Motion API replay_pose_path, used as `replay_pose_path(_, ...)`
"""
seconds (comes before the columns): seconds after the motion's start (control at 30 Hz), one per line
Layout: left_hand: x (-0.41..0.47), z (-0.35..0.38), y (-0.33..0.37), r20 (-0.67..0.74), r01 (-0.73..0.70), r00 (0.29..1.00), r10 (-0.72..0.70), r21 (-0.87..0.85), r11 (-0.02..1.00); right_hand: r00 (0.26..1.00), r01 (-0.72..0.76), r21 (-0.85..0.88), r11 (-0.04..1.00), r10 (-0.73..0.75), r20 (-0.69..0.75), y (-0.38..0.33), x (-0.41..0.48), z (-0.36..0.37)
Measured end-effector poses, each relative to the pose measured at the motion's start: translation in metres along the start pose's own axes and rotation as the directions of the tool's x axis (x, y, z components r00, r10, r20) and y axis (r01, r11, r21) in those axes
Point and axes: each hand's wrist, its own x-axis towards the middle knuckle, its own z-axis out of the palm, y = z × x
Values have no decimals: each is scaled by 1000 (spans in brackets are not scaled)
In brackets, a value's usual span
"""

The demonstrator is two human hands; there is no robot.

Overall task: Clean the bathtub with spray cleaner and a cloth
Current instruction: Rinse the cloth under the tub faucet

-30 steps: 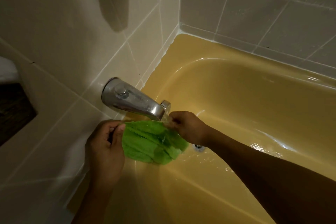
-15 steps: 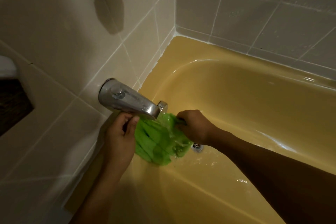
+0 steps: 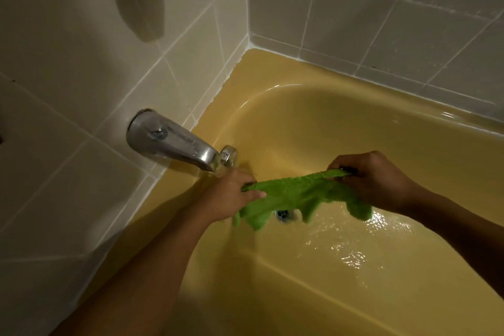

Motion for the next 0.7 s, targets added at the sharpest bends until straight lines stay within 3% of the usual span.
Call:
replay_pose_path(0.17, 26, 4, -9, 60, 46, 997, -42, -65, 997, 994, -9, 114, 993, 21, -104, 8, -18, -14)
replay_pose_path(0.37, 40, 11, -12, -2, -20, 1000, 20, -79, 997, 968, -72, 186, 980, 114, -226, 29, -29, -29)
replay_pose_path(0.7, 40, 29, -40, -107, 11, 994, -13, -22, 1000, 908, -183, 327, 927, 287, -306, 50, -38, -26)
